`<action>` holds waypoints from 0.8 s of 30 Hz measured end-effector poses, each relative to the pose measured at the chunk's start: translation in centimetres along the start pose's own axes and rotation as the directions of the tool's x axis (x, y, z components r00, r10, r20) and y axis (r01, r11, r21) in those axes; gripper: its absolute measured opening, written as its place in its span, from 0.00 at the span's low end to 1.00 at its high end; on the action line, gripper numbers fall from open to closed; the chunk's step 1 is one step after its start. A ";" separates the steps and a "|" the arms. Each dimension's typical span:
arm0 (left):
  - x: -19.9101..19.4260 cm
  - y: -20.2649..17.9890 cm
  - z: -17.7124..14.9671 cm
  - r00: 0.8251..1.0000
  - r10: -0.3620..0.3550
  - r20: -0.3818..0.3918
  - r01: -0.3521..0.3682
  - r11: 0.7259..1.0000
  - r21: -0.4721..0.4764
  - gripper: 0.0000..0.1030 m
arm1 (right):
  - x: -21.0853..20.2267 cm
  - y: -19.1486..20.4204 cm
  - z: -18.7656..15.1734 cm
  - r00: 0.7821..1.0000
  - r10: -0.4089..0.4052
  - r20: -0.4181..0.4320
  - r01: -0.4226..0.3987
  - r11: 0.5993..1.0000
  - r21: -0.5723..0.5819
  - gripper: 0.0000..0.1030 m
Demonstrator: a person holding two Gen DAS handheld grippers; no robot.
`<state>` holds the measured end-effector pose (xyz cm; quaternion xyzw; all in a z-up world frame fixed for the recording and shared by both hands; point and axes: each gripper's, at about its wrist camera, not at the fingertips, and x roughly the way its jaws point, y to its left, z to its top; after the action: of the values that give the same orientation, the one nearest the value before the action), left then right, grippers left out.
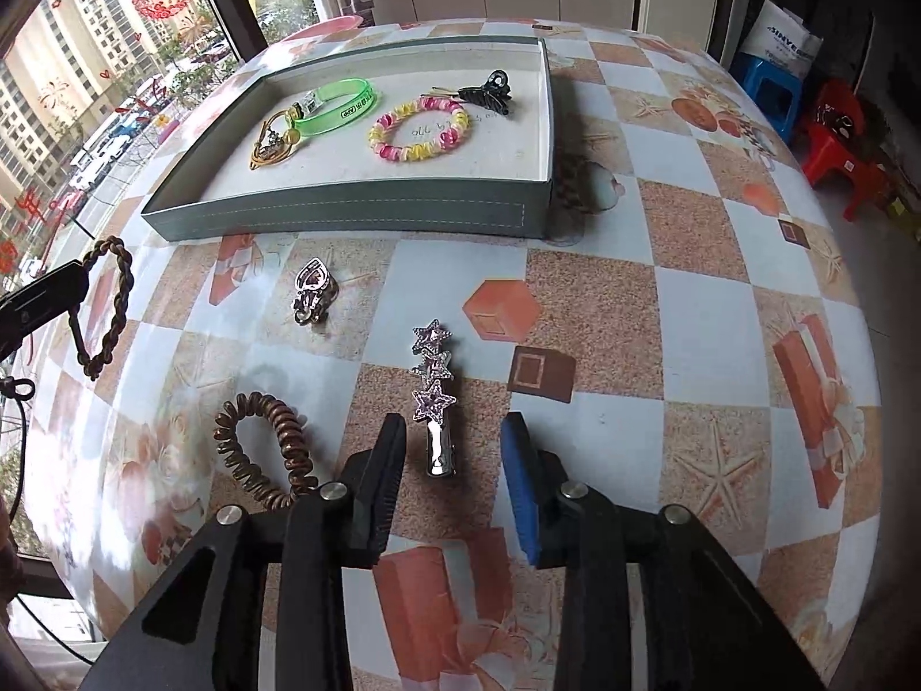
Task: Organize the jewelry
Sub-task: 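Carry the braided bracelet and star clip over the tray with both tools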
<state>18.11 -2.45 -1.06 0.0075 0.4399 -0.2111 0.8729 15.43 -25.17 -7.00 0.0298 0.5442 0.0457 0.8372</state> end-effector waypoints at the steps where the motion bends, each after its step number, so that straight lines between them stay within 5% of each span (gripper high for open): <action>1: 0.0 0.0 0.1 1.000 0.001 0.000 -0.001 1.000 0.001 0.19 | 0.1 0.2 0.1 1.000 -0.001 0.001 0.001 1.000 -0.006 0.40; 7: 0.1 0.0 0.1 1.000 0.002 -0.004 -0.002 1.000 0.001 0.19 | 0.6 1.4 0.7 0.999 -0.051 -0.001 0.051 0.998 -0.045 0.39; 8: 0.2 0.0 0.1 1.000 0.001 -0.005 -0.001 1.000 0.002 0.19 | 0.7 1.7 0.8 0.998 -0.067 -0.002 0.066 0.996 -0.057 0.34; 9: 0.2 0.0 0.2 1.000 0.000 -0.006 0.000 1.000 0.003 0.19 | 0.7 2.0 0.9 0.996 -0.085 0.000 0.085 0.994 -0.073 0.18; 10: 0.1 -0.1 0.2 1.000 -0.001 -0.005 0.001 1.000 0.004 0.19 | 0.7 2.1 1.0 0.996 -0.084 0.001 0.084 0.993 -0.078 0.17; 24: -1.9 2.1 3.7 0.998 -0.005 0.060 0.007 0.999 -0.037 0.19 | -5.0 0.5 4.2 0.988 0.056 0.144 -0.062 0.997 0.042 0.17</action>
<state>20.75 -0.57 2.34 -0.0162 0.4175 -0.2057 0.8850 17.25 -25.24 -0.65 0.0684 0.4827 0.0556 0.8713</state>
